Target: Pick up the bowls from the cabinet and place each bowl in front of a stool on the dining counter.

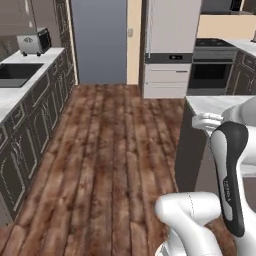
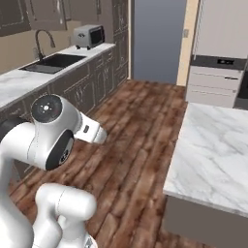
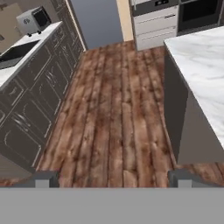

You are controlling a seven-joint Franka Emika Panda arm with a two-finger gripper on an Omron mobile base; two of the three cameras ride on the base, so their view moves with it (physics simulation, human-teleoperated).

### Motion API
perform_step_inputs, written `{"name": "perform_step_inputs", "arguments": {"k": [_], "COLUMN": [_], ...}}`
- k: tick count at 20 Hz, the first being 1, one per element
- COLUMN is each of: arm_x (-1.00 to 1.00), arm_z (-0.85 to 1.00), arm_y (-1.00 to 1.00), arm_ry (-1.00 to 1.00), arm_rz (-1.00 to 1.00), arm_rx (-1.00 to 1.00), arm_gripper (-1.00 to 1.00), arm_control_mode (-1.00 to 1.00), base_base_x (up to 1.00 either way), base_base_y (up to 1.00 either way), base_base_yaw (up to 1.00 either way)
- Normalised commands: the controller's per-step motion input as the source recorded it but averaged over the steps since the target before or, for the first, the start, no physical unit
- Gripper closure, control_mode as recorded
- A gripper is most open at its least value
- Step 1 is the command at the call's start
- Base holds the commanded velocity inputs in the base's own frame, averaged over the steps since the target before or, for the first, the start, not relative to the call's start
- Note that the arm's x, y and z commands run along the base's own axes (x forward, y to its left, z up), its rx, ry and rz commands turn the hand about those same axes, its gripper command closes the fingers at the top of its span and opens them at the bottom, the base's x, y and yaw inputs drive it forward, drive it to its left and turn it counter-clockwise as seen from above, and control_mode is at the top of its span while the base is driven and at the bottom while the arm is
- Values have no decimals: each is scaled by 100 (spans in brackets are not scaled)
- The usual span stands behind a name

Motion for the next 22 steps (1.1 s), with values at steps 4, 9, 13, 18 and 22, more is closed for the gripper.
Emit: {"name": "perform_step_inputs", "arguments": {"k": [4,9,13,18,22], "arm_x": [0,0,0,0,0], "arm_z": [0,0,0,0,0], "arm_y": [0,0,0,0,0], "arm_ry": [0,0,0,0,0], "arm_rz": [0,0,0,0,0], "arm_rx": [0,0,0,0,0], "arm_gripper": [-100,-100,-100,-100,-100], "arm_control_mode": [100,100,100,100,100], "base_base_x": [100,100,100,100,100], "base_base_y": [100,93,27,-7,-21], "base_base_yaw": [-6,-10,-9,12,51]}}
